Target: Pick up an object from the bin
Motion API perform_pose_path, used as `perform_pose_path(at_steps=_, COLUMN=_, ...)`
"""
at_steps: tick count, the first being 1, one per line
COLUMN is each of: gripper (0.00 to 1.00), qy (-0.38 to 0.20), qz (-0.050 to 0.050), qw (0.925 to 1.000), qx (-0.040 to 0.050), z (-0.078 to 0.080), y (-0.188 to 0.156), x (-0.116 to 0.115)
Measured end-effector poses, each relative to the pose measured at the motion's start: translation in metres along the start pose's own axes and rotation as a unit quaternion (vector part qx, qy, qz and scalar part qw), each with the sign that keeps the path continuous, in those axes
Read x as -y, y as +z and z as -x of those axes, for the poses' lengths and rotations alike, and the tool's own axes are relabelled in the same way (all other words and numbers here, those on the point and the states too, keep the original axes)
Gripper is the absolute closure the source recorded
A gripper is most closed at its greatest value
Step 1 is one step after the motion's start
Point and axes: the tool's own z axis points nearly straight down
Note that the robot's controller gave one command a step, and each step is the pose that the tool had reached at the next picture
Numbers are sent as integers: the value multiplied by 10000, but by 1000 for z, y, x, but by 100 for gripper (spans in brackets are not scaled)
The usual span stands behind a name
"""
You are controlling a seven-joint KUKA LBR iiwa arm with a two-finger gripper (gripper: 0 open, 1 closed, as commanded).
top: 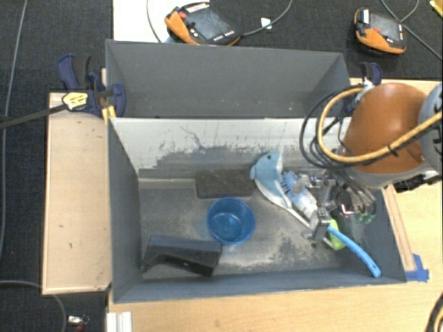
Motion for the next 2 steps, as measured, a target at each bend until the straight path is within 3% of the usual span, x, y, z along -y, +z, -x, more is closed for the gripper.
perform_pose_path(at_steps=1, gripper=0, qy=-7, qz=0, qw=10000, qx=5, z=0, y=0, x=0)
perform_pose_path(at_steps=2, gripper=0, qy=616, qz=2, qw=9981, qx=11, z=-6, y=20, x=-16)
